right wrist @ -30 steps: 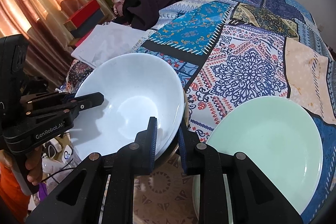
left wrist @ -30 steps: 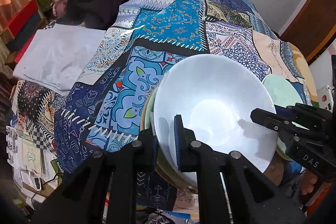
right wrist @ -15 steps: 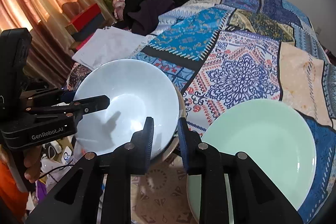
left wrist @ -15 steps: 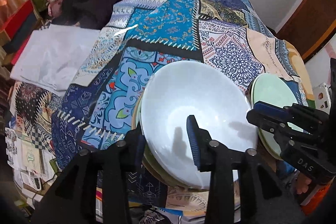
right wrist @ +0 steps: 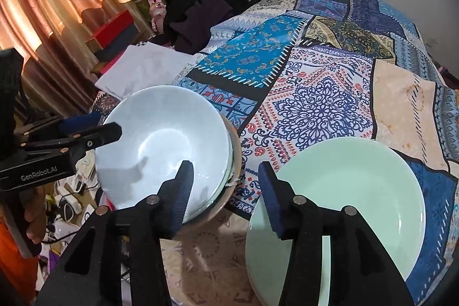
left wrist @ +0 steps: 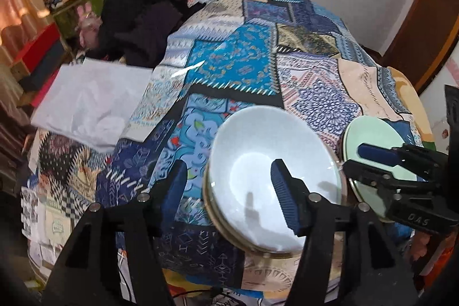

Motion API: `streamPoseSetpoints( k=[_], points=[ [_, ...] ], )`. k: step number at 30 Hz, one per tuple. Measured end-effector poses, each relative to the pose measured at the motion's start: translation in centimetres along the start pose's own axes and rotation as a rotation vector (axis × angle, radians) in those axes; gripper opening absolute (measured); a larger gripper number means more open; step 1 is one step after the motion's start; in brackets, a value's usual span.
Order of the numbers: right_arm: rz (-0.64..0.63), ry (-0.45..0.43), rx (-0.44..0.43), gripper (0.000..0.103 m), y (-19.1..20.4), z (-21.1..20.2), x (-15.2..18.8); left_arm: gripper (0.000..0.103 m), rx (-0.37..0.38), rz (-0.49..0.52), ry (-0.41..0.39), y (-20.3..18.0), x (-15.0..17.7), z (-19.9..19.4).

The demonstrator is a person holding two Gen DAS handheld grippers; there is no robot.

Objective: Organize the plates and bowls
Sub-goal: 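Grasp the rim of the nested bowl stack with the left tool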

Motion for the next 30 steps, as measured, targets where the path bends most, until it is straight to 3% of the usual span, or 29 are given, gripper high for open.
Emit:
streamPoseSetpoints(
  k=[7,19,30],
  points=[
    [0.001,0.047,-0.004,0.044,0.0,1.5,0.8,0.060,0.015,-0.078,0.058,1.8,1.9,1.3],
    [0.013,0.106,-0.046,0.044,1.0,3.8,1.6,0.061,0.118,-0.166,0.182,1.6,6.0,4.0],
    [0.002,0.154,-0.056,0.044,1.6,5.5,2.6,0.060,0.132,-0.177,0.176,1.2,6.6,4.9]
  ],
)
Point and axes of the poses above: each gripper's, at about its wrist camera, not at the fingertips, and z roughly the way its jaws point, y to its left, x to its underside, the point moved 6 cm from there along z, roughly the way its jaws point, and after that the axes turned 13 degrees about -y, right-handed, at the moved point
